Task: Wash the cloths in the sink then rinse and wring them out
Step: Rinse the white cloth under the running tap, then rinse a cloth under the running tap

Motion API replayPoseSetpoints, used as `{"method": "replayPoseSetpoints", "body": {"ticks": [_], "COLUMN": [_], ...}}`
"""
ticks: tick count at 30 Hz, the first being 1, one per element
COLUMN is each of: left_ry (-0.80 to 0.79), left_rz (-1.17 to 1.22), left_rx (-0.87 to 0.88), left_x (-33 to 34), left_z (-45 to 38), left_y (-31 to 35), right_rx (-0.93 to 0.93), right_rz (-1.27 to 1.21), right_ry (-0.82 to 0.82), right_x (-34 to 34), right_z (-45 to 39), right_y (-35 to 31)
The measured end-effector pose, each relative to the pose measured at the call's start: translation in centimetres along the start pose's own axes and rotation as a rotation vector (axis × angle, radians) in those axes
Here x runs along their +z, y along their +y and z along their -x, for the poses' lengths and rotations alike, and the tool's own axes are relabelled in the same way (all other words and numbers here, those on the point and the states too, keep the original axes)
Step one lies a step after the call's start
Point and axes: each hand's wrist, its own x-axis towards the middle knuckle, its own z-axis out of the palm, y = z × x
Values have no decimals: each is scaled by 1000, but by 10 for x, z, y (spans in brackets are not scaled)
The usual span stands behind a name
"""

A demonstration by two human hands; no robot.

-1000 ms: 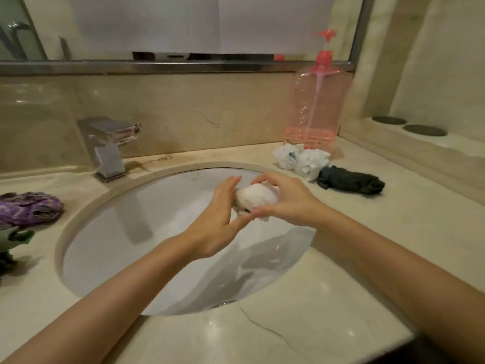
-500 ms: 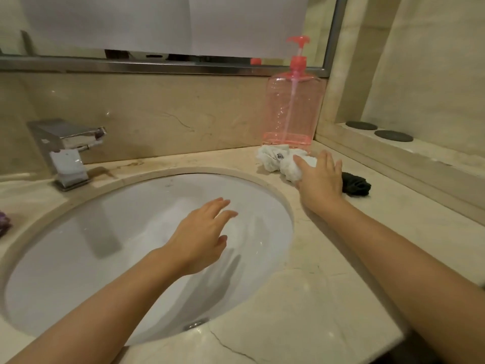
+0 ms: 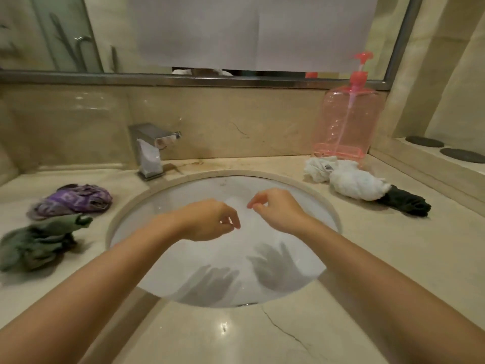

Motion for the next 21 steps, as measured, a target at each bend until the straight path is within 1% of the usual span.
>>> {"method": "replayPoseSetpoints", "body": {"ticks": [3, 5, 7, 9, 12, 14, 16, 19, 21], "left_ry": [79, 176, 294, 347, 254, 175, 159, 195, 185], "left_rz": [-23, -107, -201, -269, -268, -199, -191, -320, -401], "left_rx": [-125, -231, -354, -518, -784, -897, -920, -898, -920], "left_x": [-11, -13, -13, -13, -15, -18, -20, -27, -31], "left_z": [29, 45, 55, 66, 81, 86, 86, 81, 77], "left_y": [-26, -49, -73, -97, -123, -135, -142, -149, -152], "right_rx": [-43, -94, -137, -174, -172, -124, -92, -115, -111], "right_rz": [-130, -183, -241, -287, -372, -432, -454, -398, -406], "right_ry": [-57, -96, -121, -132, -126, -113, -129, -181, -185], "right_x": [23, 41, 58, 77, 101, 116, 129, 137, 135], "right_z": [-8, -12, -15, -19, -21, -22, -20, -18, -19], "right_y": [-32, -57, -80, -104, -137, -148, -147, -135, -127]}}
